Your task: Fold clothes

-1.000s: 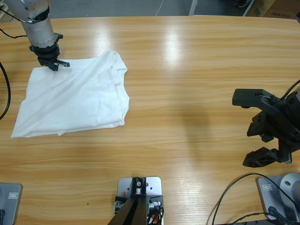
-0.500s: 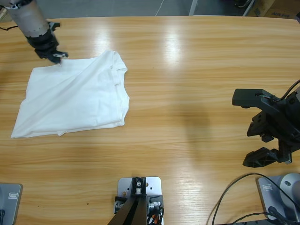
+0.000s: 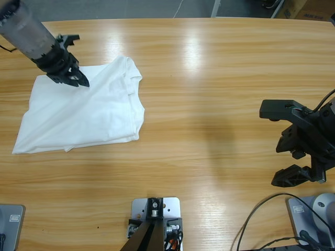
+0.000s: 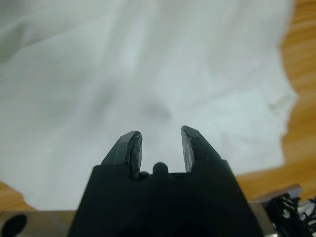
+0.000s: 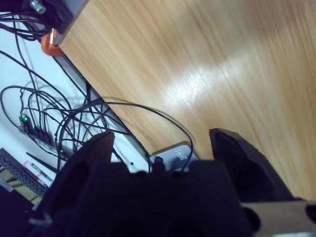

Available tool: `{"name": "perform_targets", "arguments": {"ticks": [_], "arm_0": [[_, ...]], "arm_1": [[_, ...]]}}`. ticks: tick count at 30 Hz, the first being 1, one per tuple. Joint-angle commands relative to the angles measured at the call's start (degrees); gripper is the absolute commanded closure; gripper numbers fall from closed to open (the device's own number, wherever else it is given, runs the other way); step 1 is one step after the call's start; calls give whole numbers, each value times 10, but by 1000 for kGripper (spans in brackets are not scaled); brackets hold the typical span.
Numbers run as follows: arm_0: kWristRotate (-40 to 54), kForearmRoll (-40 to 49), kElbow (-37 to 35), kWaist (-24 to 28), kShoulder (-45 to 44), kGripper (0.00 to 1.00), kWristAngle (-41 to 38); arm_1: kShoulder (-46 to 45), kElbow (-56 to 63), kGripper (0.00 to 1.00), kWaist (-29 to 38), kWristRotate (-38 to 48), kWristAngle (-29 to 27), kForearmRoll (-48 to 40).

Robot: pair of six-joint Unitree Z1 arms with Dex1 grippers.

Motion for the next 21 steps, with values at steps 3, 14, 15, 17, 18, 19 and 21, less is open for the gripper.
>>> {"name": "perform_targets", "arguments": {"ticks": [3, 14, 15, 17, 18, 19, 21], "arm_0": [[-15, -5, -12, 7, 127, 690, 23], [9, -66, 66, 80, -196, 520, -162], [7, -68, 77, 95, -232, 473, -178], [5, -74, 109, 117, -295, 450, -199], [-4, -86, 133, 130, -322, 448, -212], [-18, -108, 167, 152, -348, 447, -238], [-54, -181, 251, 202, -383, 444, -324]], "arm_1": [[8, 17, 213, -7, -3, 9, 2], [14, 17, 212, -7, -3, 8, -1], [14, 17, 212, -7, -3, 7, -1], [13, 17, 211, -7, -3, 7, -2], [12, 17, 211, -7, -3, 7, -3], [11, 17, 211, -7, -3, 7, -4], [6, 17, 211, -7, -3, 7, -4]]}}
